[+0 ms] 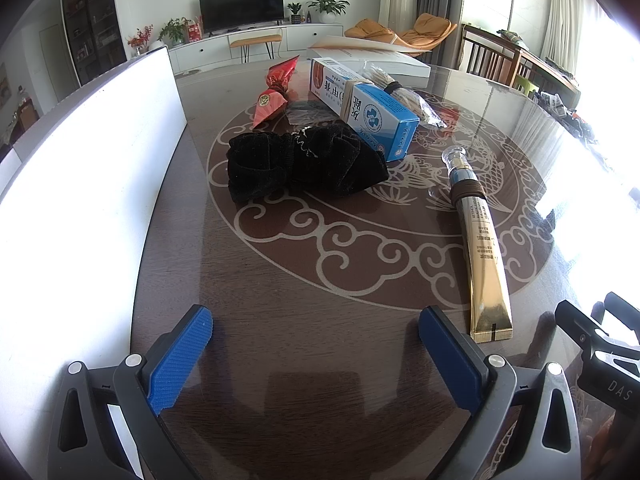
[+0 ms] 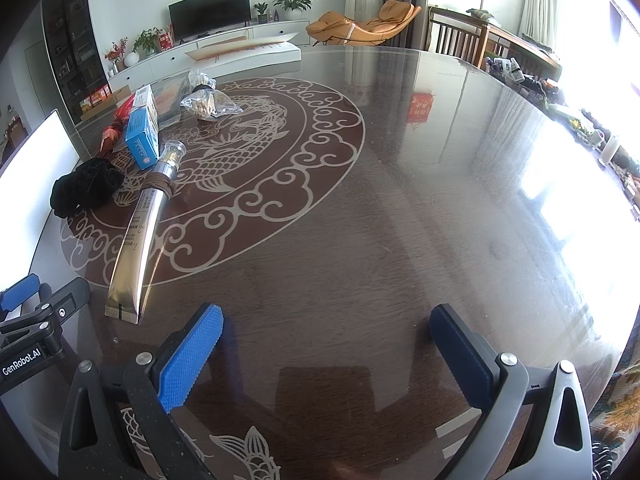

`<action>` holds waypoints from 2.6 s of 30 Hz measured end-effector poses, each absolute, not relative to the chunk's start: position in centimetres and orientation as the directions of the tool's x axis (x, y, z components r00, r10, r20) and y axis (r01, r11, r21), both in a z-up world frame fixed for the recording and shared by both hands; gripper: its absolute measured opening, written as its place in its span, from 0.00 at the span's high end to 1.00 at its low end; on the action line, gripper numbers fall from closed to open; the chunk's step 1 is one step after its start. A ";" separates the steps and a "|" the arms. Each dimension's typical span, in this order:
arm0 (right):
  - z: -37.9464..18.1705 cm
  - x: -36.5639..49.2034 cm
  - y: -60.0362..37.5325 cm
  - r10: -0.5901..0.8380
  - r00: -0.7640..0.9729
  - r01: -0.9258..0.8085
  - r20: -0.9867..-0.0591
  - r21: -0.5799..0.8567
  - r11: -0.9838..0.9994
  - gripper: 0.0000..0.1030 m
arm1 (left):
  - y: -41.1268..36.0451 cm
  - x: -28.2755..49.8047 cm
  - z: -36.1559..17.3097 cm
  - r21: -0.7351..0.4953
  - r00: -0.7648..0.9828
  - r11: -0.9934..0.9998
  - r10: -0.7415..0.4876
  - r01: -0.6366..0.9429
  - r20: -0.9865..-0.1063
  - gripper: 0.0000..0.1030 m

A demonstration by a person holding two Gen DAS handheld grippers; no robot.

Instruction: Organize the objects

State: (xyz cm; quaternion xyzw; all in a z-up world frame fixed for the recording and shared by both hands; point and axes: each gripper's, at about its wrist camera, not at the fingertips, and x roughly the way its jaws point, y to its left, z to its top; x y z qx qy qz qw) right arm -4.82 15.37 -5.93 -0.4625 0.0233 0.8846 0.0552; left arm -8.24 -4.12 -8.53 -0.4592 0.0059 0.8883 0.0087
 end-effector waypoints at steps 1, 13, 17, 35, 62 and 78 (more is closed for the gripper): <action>-5.9 -4.8 15.4 0.076 -0.566 -0.119 -0.821 -0.010 -0.993 0.00 | -4.1 -8.2 -8.5 0.002 -0.578 -1.000 0.010 -0.021 -0.816 0.00; -5.9 -4.8 15.4 0.076 -0.566 -0.119 -0.821 -0.010 -0.993 0.00 | -4.1 -8.2 -8.5 0.002 -0.578 -1.000 0.010 -0.021 -0.816 0.00; -5.9 -4.8 15.4 0.076 -0.566 -0.118 -0.821 -0.010 -0.993 0.00 | -4.1 -8.3 -8.5 0.002 -0.578 -1.000 0.010 -0.021 -0.816 0.00; -5.9 -4.8 15.4 0.075 -0.566 -0.118 -0.821 -0.010 -0.993 0.00 | -4.1 -8.3 -8.5 0.002 -0.578 -1.000 0.010 -0.020 -0.816 0.00; -5.7 -10.8 10.3 -0.113 -0.573 0.167 -0.811 0.020 -0.986 0.73 | -1.0 0.7 -5.3 -0.044 -0.563 -0.978 0.153 -0.203 -0.812 0.00; -5.8 -7.6 15.9 -0.025 -0.624 0.033 -0.781 0.006 -0.999 0.45 | 1.3 -16.0 -0.4 0.094 -0.370 -0.872 0.105 -0.481 -0.923 0.00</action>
